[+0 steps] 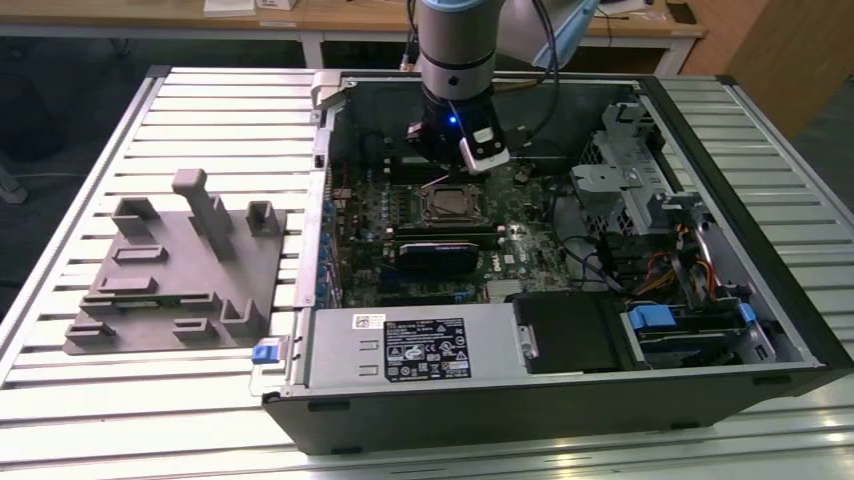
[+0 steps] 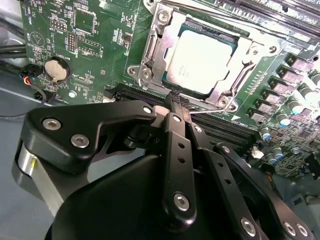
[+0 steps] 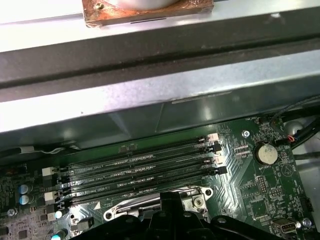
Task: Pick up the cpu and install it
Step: 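Install the first cpu locking lever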
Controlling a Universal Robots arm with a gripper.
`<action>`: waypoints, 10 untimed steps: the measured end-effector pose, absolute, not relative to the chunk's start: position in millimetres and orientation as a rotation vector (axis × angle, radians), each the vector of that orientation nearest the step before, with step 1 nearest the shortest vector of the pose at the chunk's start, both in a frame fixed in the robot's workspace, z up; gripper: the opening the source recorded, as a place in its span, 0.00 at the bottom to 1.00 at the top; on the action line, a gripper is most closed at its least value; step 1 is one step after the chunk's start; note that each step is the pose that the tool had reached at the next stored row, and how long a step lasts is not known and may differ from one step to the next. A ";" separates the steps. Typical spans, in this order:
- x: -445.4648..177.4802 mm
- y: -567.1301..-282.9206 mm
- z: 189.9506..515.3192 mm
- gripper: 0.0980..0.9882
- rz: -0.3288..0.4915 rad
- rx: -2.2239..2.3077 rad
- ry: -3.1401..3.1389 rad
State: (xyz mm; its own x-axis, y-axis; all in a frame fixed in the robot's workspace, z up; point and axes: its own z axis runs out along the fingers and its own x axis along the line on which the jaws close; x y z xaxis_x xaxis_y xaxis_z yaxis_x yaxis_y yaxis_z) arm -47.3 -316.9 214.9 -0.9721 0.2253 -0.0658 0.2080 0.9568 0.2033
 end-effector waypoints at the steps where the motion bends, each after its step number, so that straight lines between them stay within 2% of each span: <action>1: -47.3 -316.9 214.9 0.01 0.299 0.335 3.020; 10: -47.3 -316.9 224.4 0.01 0.299 0.335 3.020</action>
State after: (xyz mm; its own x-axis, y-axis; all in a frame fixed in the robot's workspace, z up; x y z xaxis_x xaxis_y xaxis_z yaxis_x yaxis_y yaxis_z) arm -47.3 -316.9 224.4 -0.9720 0.2255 -0.0659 0.2082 0.9567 0.2034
